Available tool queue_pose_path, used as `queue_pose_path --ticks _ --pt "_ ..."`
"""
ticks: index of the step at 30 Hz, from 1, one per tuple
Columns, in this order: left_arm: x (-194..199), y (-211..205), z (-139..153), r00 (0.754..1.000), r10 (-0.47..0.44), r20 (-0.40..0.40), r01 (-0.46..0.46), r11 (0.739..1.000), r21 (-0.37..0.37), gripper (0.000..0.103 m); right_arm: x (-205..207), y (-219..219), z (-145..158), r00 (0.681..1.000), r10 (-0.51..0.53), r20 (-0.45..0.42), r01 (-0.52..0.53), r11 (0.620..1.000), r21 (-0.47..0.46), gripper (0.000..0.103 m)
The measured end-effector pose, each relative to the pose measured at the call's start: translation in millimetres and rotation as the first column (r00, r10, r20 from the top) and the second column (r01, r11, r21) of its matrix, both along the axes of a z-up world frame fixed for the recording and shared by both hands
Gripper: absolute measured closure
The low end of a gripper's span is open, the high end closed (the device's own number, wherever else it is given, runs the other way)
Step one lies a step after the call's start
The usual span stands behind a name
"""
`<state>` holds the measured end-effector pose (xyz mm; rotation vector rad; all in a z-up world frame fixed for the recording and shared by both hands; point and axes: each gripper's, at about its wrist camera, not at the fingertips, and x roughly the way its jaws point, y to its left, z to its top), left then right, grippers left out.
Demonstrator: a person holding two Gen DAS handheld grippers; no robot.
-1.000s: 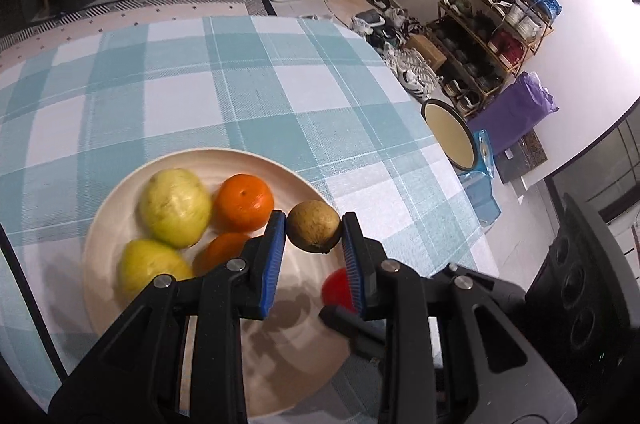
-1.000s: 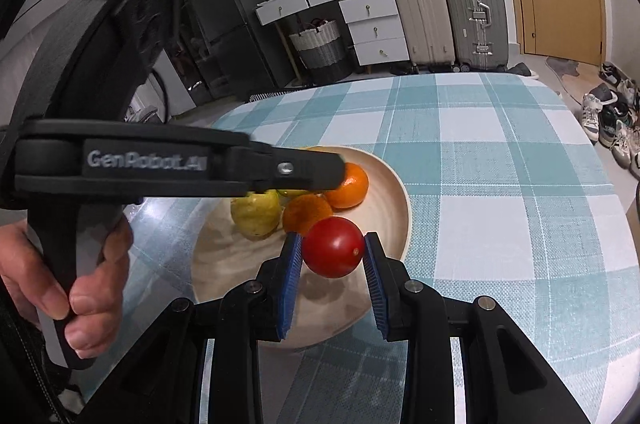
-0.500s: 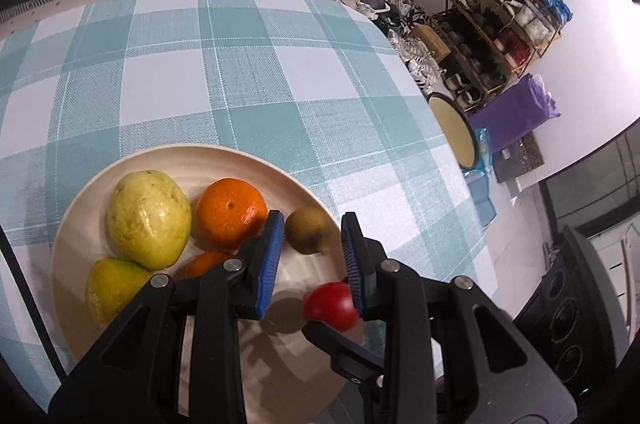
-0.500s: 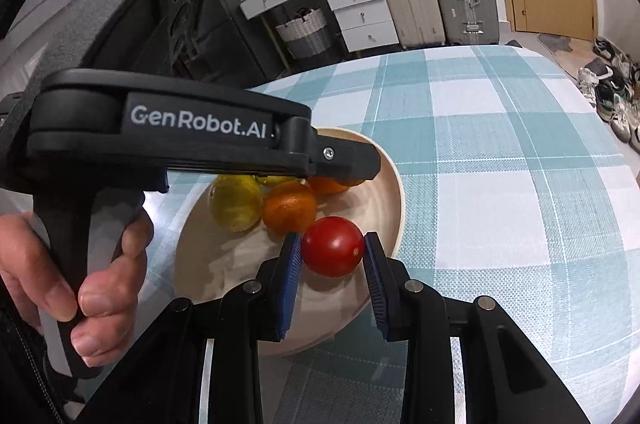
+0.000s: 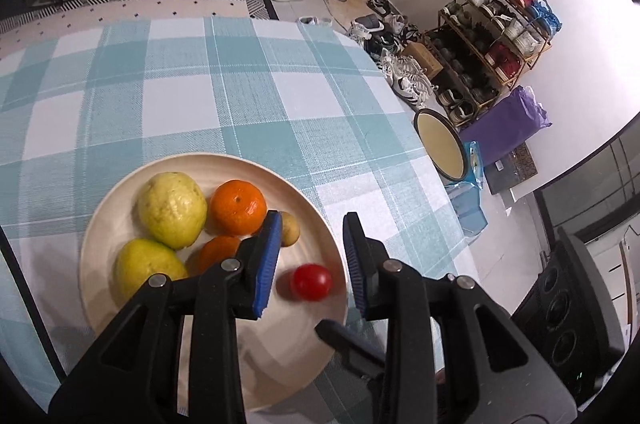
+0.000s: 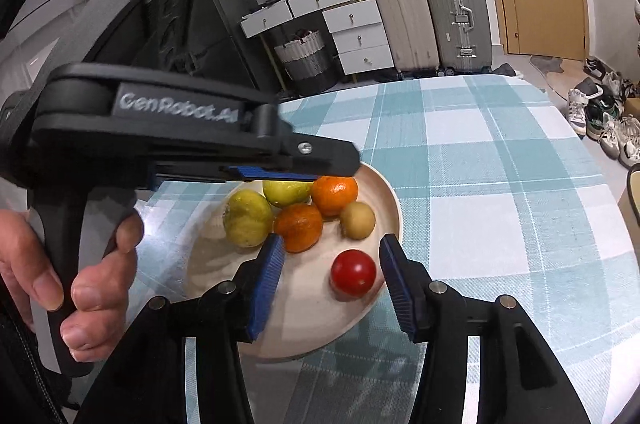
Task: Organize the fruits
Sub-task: 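Carry the fruit and tomato onto the cream plate and open both tools, then move both tools back from the plate toward the plums and tomato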
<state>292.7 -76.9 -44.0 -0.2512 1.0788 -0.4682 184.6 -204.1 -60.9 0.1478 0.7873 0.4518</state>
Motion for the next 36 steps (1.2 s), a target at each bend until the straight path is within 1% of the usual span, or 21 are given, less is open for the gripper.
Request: queue_pose_path --ticks 5,8,10,11,12,14,15,17,18,19,21,23,24,26,28,31,34,36 --pt "-20 6 18 1.000 0.008 0.029 -0.008 1.000 0.003 0.076 -8 -4 5 1.000 -0.018 0.006 0.018 1.000 -0.008 0.048" --pt "-32 9 27 0.999 0.011 0.049 -0.012 1.000 0.007 0.074 -14 -7 7 1.000 -0.025 0.007 0.025 1.000 -0.004 0.048" --pt "-41 12 34 0.997 0.021 0.068 -0.022 1.000 0.009 0.066 -18 -9 9 0.999 -0.032 0.012 0.032 0.999 0.002 0.048" --pt "-46 14 37 0.997 0.026 0.078 -0.027 1.000 0.009 0.065 -20 -9 11 0.999 -0.034 0.016 0.034 0.999 0.005 0.047" --pt "-51 16 39 0.996 0.033 0.085 -0.033 0.999 0.009 0.065 -23 -11 12 0.999 -0.039 0.022 0.039 0.999 0.006 0.046" --pt "-60 22 42 0.995 0.045 0.092 -0.047 0.999 0.012 0.065 -27 -11 15 0.998 -0.049 0.027 0.049 0.999 -0.002 0.036" --pt "-65 27 43 0.994 0.057 0.097 -0.058 0.998 0.013 0.065 -29 -12 17 0.998 -0.053 0.033 0.053 0.999 -0.002 0.036" --pt "-74 32 46 0.991 0.077 0.113 -0.080 0.996 0.027 0.059 -35 -13 20 0.998 -0.055 0.041 0.055 0.998 -0.001 0.036" --pt "-80 36 47 0.988 0.091 0.127 -0.095 0.995 0.030 0.048 -38 -14 22 0.997 -0.057 0.044 0.057 0.998 -0.001 0.035" --pt "-84 40 48 0.984 0.107 0.141 -0.113 0.993 0.032 0.035 -40 -14 24 0.997 -0.059 0.048 0.060 0.998 0.000 0.034" --pt "-93 49 47 0.974 0.143 0.178 -0.154 0.987 0.049 0.023 -46 -15 29 0.995 -0.074 0.069 0.075 0.997 -0.010 0.031" --pt "-102 58 46 0.968 0.163 0.189 -0.177 0.983 0.058 0.023 -52 -15 35 0.991 -0.091 0.098 0.093 0.995 -0.023 0.023" --pt "-105 61 45 0.968 0.168 0.187 -0.181 0.982 0.055 0.023 -57 -15 38 0.989 -0.090 0.114 0.093 0.995 -0.022 0.021" --pt "-114 66 45 0.964 0.181 0.197 -0.198 0.978 0.070 0.022 -63 -15 43 0.988 -0.086 0.128 0.089 0.996 -0.017 0.020" --pt "-123 68 45 0.959 0.183 0.218 -0.209 0.973 0.101 0.019 -67 -13 46 0.988 -0.079 0.135 0.082 0.996 -0.016 0.018" --pt "-136 69 45 0.954 0.189 0.231 -0.223 0.966 0.132 0.018 -75 -11 50 0.986 -0.073 0.150 0.075 0.997 -0.009 0.014" --pt "-147 71 45 0.950 0.198 0.243 -0.238 0.960 0.148 0.015 -82 -8 54 0.985 -0.075 0.158 0.079 0.997 -0.020 0.011" --pt "-155 77 45 0.946 0.209 0.248 -0.248 0.959 0.136 0.012 -85 -7 54 0.984 -0.076 0.159 0.081 0.997 -0.021 0.009"
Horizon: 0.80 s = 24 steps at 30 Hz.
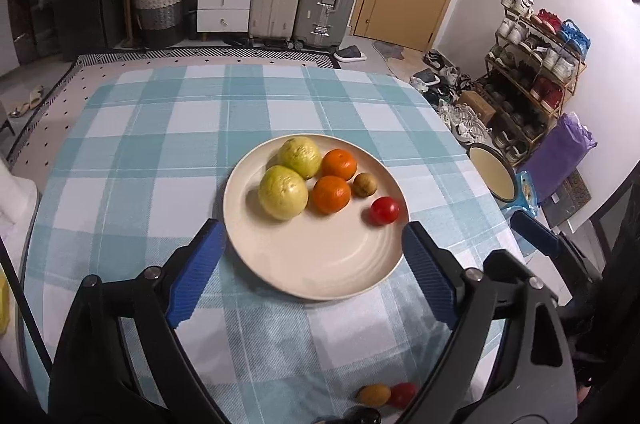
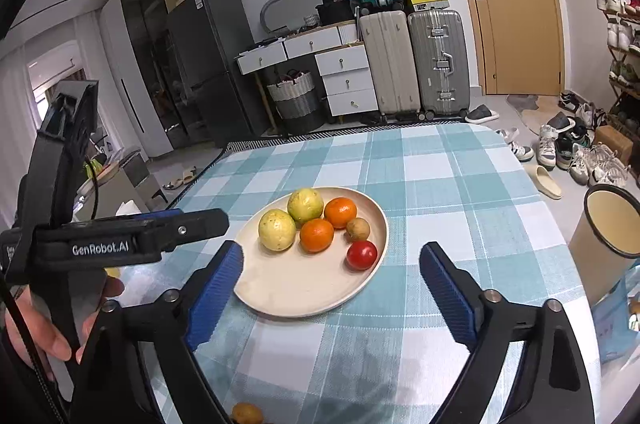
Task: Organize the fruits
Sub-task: 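Move both tools back from the plate toward the plums and tomato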
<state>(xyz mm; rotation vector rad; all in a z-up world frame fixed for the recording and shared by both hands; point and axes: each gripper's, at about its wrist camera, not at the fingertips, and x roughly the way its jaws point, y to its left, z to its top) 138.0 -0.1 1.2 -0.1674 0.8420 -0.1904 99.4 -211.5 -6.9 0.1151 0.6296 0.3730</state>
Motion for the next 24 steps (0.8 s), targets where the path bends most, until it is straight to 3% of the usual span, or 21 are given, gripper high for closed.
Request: queue_pose_path --ticks 3,7,24 --pt "-11 8 -2 1.000 0.005 0.014 -0.004 1.000 -0.020 0.002 -8 0 2 1.000 0.010 0.002 -0.010 1.000 0.005 0.009" --pt "-26 20 -10 1.000 0.028 0.009 -0.028 1.000 -0.011 0.002 -19 2 4 1.000 0.026 0.014 -0.026 1.000 0.004 0.002" --pt "-90 34 -27 0.999 0.039 -0.015 -0.039 0.999 0.006 0.001 -65 4 4 0.995 0.103 0.009 -0.103 0.995 0.009 0.000"
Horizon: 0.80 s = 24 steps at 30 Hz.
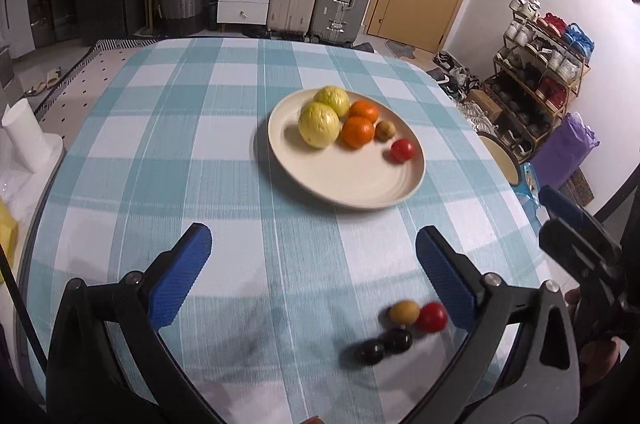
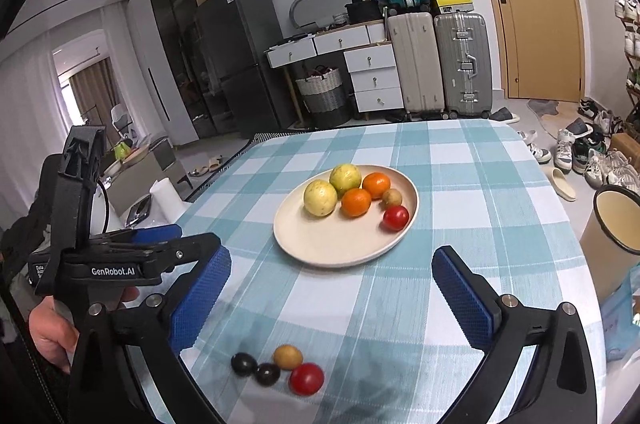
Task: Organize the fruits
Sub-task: 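Move both tools back from the plate toward the plums and tomato, then grasp a dark plum with the left tool while the right tool grasps the other red tomato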
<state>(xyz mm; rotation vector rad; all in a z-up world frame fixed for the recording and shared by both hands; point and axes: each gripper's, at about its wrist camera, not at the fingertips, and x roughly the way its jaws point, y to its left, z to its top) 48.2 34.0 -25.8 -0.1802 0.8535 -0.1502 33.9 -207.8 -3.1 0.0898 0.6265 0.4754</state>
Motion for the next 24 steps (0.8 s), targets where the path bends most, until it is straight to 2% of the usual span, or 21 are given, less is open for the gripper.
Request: queue_pose_path --ticks 9,17,24 --pt "-31 -1 -32 0.996 -0.067 -0.054 0.067 0.998 -0.004 0.001 -20 0 -12 0.999 0.023 -0.031 -0.023 1.000 0.005 0.000" --pt "-48 -24 -65 0.985 -0.136 -0.102 0.144 0.987 0.073 0.001 -34 -3 -30 0.996 0.024 -0.081 -0.023 1.000 0.022 0.000" --pt "-48 -26 -76 0.982 -0.144 -0.120 0.150 0.988 0.044 0.002 -40 -3 -44 0.992 0.029 -0.122 -0.026 0.999 0.022 0.000"
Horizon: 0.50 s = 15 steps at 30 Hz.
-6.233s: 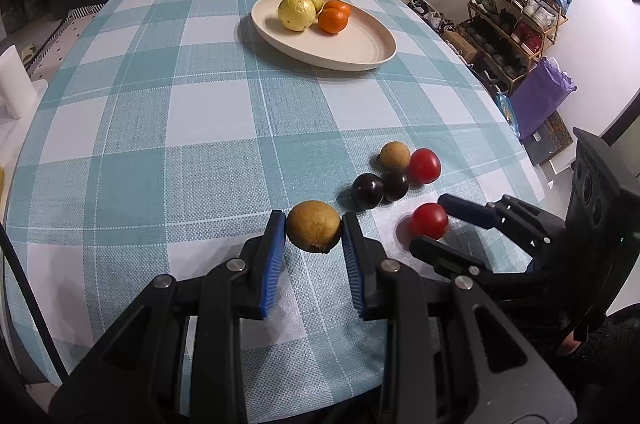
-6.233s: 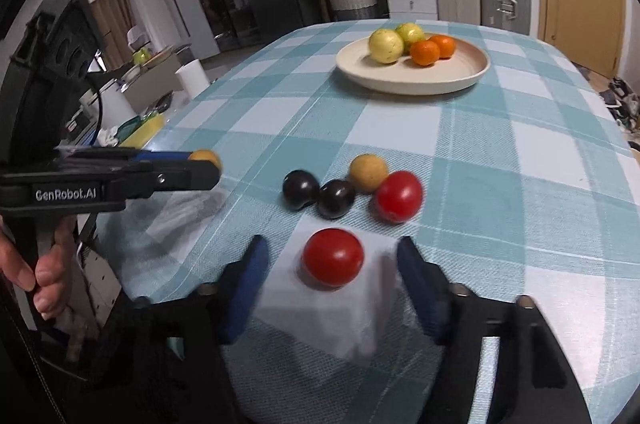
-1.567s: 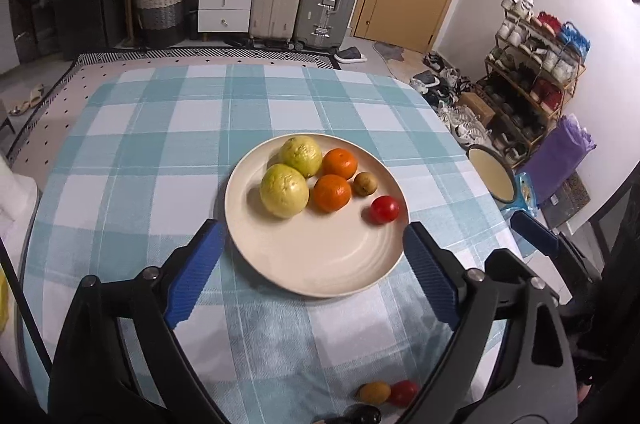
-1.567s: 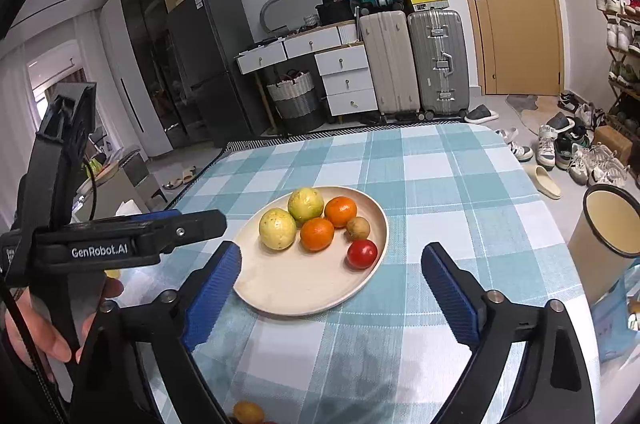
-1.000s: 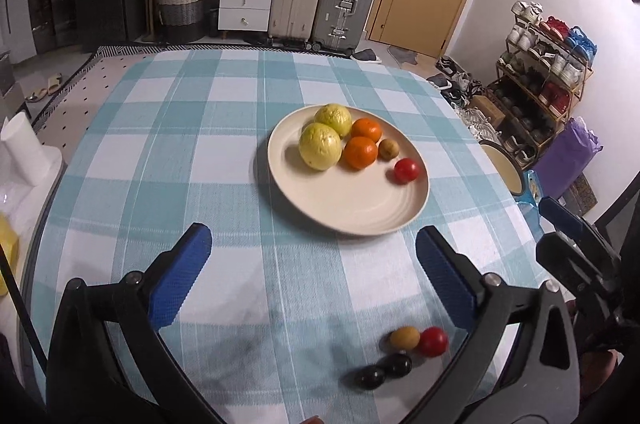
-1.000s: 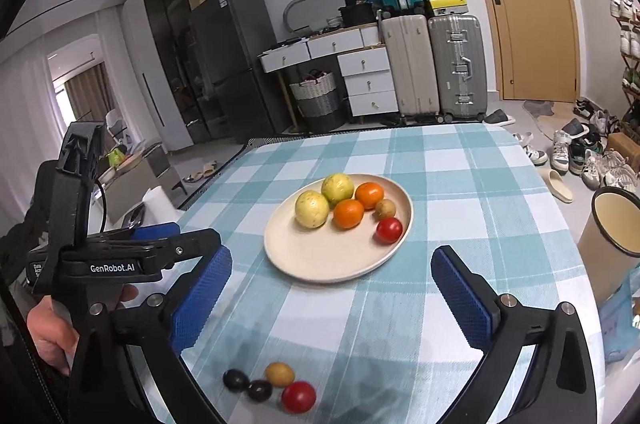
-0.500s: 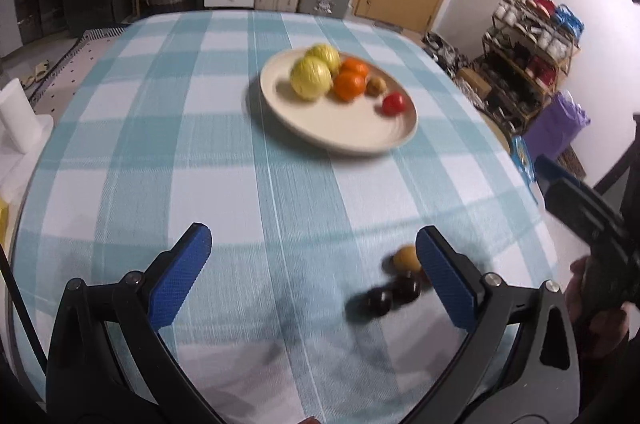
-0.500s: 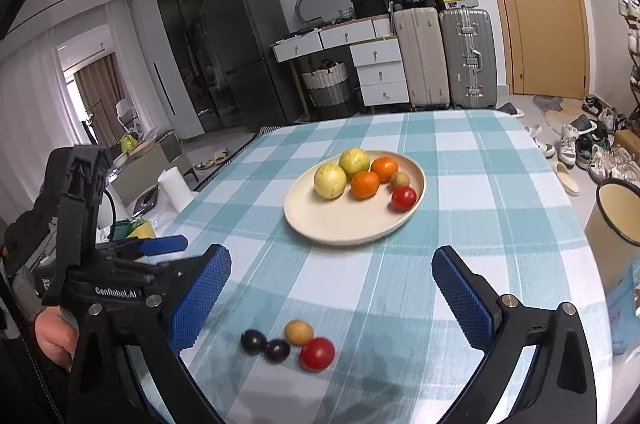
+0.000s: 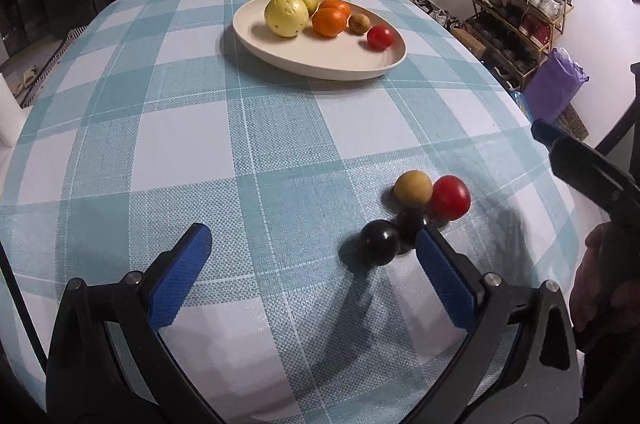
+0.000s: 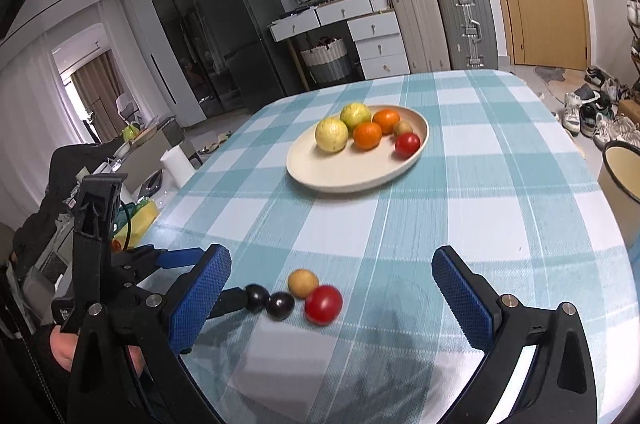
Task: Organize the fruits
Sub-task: 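Grasp a dark plum with the left tool while the right tool grasps the other red tomato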
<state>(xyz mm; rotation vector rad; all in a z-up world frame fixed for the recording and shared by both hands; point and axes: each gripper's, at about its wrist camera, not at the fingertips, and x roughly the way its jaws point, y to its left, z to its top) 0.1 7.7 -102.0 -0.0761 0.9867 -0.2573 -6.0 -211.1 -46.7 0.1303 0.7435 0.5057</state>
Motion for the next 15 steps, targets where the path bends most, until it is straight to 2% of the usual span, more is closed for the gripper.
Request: queue_pose_path --ticks 3,9,11,13,14,15 --pt "-1 -1 0 1.000 -0.019 0.011 0.019 1.000 -0.021 0.007 0 -2 -2 1.000 -0.003 -0.007 0.003 1.000 0.004 0.000" --pt "1 -4 -4 0.999 -0.050 -0.005 0.050 0.998 -0.046 0.030 0 -3 -3 1.000 -0.005 -0.014 0.005 1.000 0.011 0.000" --pt "1 -6 -6 0.998 -0.069 -0.010 0.068 0.996 -0.057 0.034 0 -2 -3 1.000 -0.002 -0.016 0.002 1.000 0.008 0.000" --pt "0 -9 -8 0.995 -0.095 -0.021 0.093 0.993 -0.066 0.047 0 -2 -4 1.000 -0.001 -0.018 0.001 1.000 0.006 0.000" --pt "0 -10 -8 0.995 -0.103 -0.014 0.102 0.993 -0.061 0.050 0 -2 -4 1.000 -0.001 -0.019 0.001 1.000 0.006 0.000" --pt "0 -11 -9 0.993 -0.119 -0.014 0.118 0.990 -0.075 0.059 0 -2 -4 1.000 -0.002 -0.020 0.002 1.000 0.007 0.000"
